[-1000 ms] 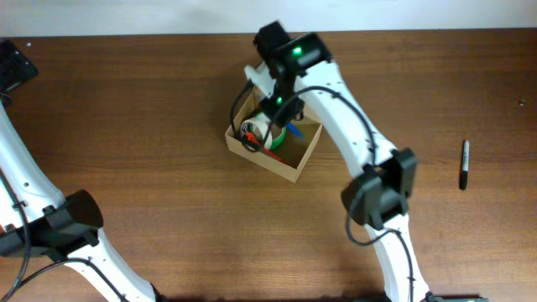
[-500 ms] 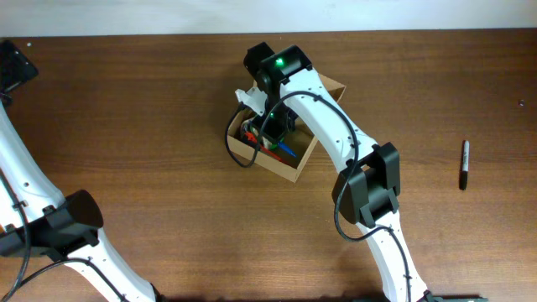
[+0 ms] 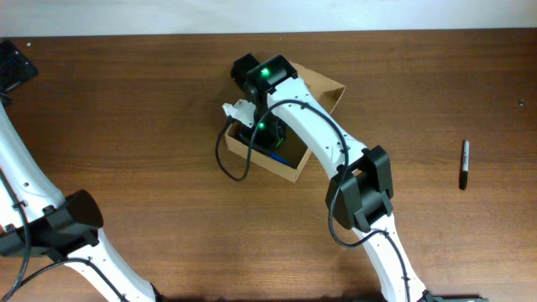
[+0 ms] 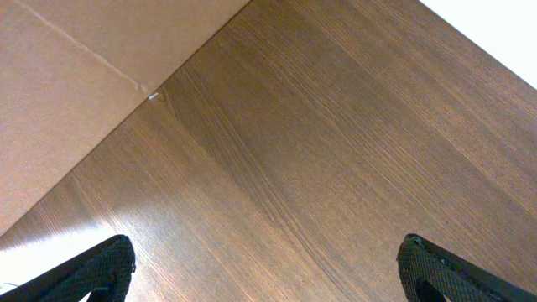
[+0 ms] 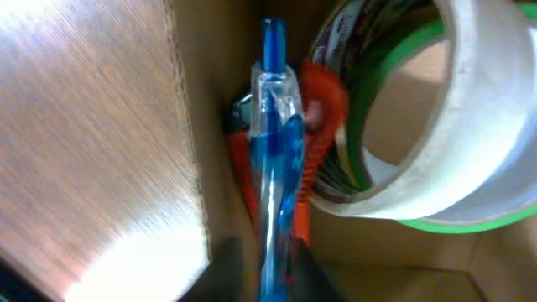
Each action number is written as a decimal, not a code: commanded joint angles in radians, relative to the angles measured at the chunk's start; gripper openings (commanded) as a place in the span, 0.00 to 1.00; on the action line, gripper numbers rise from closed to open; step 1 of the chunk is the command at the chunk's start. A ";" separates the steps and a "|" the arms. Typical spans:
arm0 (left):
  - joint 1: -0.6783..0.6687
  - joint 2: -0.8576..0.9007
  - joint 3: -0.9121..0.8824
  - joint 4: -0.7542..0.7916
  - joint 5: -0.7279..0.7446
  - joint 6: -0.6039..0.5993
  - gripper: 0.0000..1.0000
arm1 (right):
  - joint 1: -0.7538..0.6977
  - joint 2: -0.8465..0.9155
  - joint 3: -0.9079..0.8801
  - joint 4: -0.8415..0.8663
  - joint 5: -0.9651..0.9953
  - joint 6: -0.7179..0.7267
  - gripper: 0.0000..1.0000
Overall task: Pack container
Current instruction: 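Lower the blue pen into the box beside the cutter and release, then retract the right gripper toward the black marker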
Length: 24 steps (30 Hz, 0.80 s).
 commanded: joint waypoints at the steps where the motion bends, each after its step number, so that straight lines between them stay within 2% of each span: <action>1: 0.003 -0.014 -0.003 -0.001 0.004 0.008 1.00 | -0.002 0.000 -0.008 -0.006 0.031 -0.008 0.38; 7: 0.003 -0.014 -0.003 -0.001 0.004 0.008 1.00 | -0.050 -0.061 -0.007 -0.011 0.077 0.000 0.39; 13: 0.003 -0.014 -0.003 -0.001 0.004 0.008 1.00 | -0.140 -0.249 -0.007 -0.006 0.240 0.075 0.40; 16: 0.003 -0.014 -0.003 -0.001 0.004 0.008 1.00 | -0.222 -0.371 -0.007 0.001 0.285 0.107 0.45; 20: 0.003 -0.014 -0.003 -0.001 0.004 0.008 1.00 | -0.446 -0.512 -0.008 0.029 0.291 0.190 0.51; 24: 0.003 -0.014 -0.003 -0.001 0.004 0.008 1.00 | -0.701 -0.527 -0.019 0.042 0.233 0.274 0.51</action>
